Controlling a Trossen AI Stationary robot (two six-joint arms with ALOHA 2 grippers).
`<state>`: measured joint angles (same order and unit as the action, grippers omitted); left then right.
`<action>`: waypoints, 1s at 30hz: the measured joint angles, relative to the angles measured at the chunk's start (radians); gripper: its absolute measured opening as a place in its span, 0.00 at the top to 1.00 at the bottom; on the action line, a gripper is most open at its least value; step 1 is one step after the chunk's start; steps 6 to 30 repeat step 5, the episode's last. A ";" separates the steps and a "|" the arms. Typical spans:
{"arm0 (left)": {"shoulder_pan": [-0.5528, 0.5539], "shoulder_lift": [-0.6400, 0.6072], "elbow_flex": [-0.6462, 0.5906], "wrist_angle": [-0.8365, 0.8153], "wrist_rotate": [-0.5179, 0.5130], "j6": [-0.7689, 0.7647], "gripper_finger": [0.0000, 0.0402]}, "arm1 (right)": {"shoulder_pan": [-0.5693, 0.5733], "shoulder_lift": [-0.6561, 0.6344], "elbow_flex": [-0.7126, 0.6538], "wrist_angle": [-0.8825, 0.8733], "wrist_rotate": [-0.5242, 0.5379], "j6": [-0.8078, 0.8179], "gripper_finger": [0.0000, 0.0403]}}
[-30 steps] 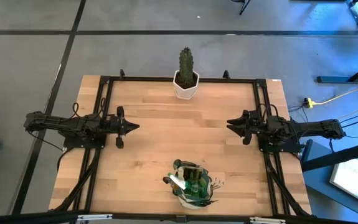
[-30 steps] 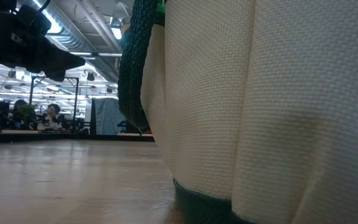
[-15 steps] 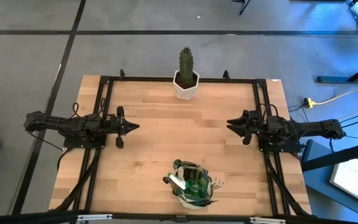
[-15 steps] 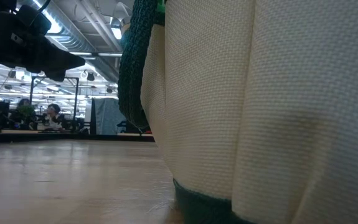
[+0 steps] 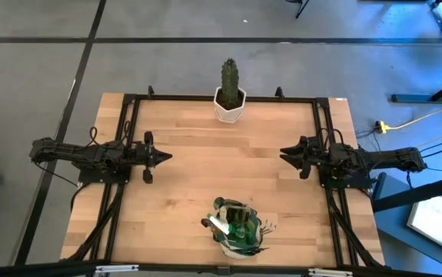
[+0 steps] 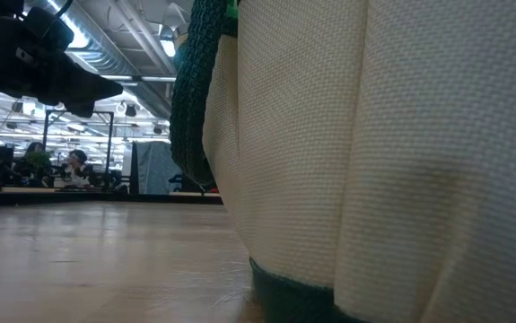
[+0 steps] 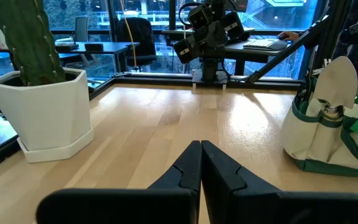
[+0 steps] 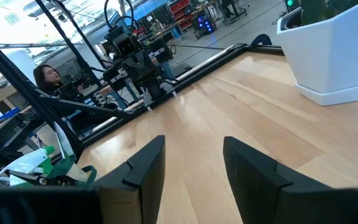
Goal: Pick & Place Garden tools in Gardening bag
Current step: Return to Home Position
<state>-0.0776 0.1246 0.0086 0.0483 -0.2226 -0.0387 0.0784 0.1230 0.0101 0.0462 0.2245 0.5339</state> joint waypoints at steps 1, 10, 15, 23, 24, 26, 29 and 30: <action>0.000 0.000 0.000 0.000 0.000 0.000 1.00 | 0.000 0.000 0.000 0.000 0.000 0.000 0.59; 0.000 0.000 0.000 0.000 0.000 0.000 1.00 | 0.000 0.000 0.000 0.000 0.000 0.000 0.59; 0.000 0.000 0.000 0.000 0.000 0.000 1.00 | 0.000 0.000 0.000 0.000 0.000 0.000 0.59; 0.000 0.000 0.000 0.000 0.000 0.000 1.00 | 0.000 0.000 0.000 0.000 0.000 0.000 0.59; 0.000 0.000 0.000 0.000 0.000 0.000 1.00 | 0.000 0.000 0.000 0.000 0.000 0.000 0.59; 0.000 0.000 0.000 0.000 0.000 0.000 1.00 | 0.000 0.000 0.000 0.000 0.000 0.000 0.59; 0.000 0.000 0.000 0.000 0.000 0.000 1.00 | 0.000 0.000 0.000 0.000 0.000 0.000 0.59; 0.000 0.000 0.000 0.000 0.000 0.000 1.00 | 0.000 0.000 0.000 0.000 0.000 0.000 0.59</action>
